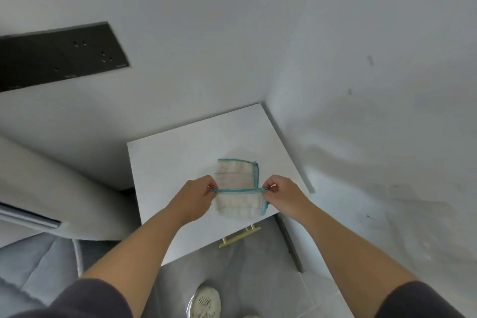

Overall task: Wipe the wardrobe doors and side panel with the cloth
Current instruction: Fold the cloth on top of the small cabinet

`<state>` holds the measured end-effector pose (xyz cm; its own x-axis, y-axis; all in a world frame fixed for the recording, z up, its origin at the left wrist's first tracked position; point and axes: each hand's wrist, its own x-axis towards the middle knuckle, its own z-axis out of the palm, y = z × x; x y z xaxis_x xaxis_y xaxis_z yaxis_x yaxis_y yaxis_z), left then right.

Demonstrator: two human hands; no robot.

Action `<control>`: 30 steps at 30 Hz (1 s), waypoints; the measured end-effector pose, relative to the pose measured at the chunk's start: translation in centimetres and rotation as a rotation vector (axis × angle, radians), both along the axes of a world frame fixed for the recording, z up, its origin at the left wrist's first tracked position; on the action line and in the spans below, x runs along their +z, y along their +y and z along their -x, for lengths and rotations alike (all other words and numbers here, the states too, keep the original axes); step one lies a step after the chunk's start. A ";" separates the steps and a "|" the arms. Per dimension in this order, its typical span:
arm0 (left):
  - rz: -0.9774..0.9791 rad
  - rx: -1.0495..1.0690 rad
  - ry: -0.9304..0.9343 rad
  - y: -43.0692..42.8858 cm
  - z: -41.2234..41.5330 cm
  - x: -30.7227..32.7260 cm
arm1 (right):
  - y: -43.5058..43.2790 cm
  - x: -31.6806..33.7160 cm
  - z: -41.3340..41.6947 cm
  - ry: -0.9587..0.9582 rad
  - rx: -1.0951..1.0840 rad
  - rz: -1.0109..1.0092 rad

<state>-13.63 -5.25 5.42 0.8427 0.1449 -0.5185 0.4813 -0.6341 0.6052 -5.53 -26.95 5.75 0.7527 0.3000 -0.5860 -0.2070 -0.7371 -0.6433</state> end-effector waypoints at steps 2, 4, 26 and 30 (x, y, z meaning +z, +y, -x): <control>0.000 0.066 -0.032 -0.3 -0.9 -1.3 | 0.4 -0.9 -0.8 0.009 -0.047 -0.017; 0.019 0.153 -0.059 -0.4 -2.5 -2.8 | 1.1 -2.3 -2.1 0.028 -0.123 -0.054; 0.128 0.358 0.181 -0.1 -9.3 -6.8 | 4.3 -6.7 -5.5 0.009 -0.241 0.040; 0.322 0.360 0.086 0.1 -8.9 -3.0 | 3.5 -2.4 -5.0 0.029 -0.419 -0.059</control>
<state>-4.75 -5.17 2.39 0.7204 0.2400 -0.6507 0.6928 -0.2053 0.6913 -0.55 -23.44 3.38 0.8002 0.0054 -0.5998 -0.4997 -0.5470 -0.6716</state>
